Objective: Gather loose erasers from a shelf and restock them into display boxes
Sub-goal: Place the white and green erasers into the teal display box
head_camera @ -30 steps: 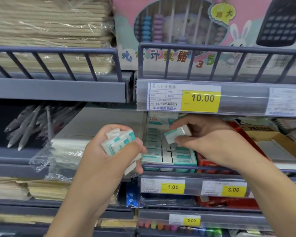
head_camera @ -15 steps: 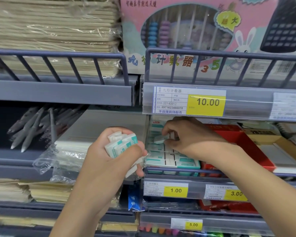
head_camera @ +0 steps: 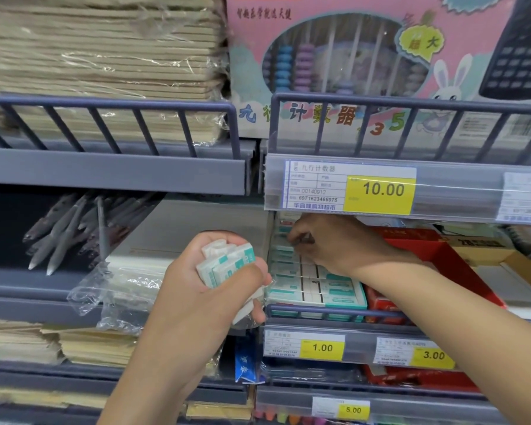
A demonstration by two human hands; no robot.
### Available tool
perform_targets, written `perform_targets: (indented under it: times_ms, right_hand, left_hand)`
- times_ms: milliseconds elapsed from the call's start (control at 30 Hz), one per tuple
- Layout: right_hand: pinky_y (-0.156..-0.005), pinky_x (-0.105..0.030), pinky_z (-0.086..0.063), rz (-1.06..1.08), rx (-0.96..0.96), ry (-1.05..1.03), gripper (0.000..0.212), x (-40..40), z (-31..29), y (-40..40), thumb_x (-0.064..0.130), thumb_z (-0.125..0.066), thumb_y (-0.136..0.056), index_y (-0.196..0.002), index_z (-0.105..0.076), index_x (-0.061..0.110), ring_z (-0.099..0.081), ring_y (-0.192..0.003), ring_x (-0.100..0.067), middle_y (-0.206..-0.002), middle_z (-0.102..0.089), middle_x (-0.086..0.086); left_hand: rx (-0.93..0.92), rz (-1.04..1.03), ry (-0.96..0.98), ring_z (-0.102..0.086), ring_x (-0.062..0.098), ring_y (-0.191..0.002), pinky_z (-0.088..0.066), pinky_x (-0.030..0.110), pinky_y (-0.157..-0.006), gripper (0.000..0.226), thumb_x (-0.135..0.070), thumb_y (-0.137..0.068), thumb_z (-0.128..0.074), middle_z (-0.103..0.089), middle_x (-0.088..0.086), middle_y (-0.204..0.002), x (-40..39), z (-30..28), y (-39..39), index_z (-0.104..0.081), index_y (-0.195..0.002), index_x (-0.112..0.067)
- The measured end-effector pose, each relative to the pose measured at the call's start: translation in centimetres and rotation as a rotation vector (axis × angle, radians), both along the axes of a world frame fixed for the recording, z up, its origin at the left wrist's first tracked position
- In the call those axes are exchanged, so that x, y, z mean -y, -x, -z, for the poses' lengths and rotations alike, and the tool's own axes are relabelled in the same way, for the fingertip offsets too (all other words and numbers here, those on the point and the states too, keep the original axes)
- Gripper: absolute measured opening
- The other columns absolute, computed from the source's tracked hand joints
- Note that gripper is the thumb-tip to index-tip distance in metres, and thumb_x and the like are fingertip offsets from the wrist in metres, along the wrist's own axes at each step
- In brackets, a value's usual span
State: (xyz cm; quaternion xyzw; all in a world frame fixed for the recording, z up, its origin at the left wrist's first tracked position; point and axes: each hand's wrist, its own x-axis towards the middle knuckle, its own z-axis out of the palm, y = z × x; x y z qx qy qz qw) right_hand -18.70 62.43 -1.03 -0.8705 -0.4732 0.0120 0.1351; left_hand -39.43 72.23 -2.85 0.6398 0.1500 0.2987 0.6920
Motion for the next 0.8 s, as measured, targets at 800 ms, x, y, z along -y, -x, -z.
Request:
perform_targets:
  times_ms: [800]
  right_hand:
    - [-0.072,-0.019,-0.047,-0.321,-0.765,-0.603,0.011,5.6,-1.0,6.5,0.027,-0.076,-0.087,-0.097,-0.077,0.023,-0.063,-0.073,-0.002,-0.085,-0.075,0.01]
  left_hand:
    - [-0.088,0.009,-0.177,-0.071,0.026,-0.057,-0.052,0.044,-0.063,0.036,-0.042,-0.061,-0.085,-0.072,0.012,-0.07,1.4,-0.1,0.3,-0.068,-0.09,-0.031]
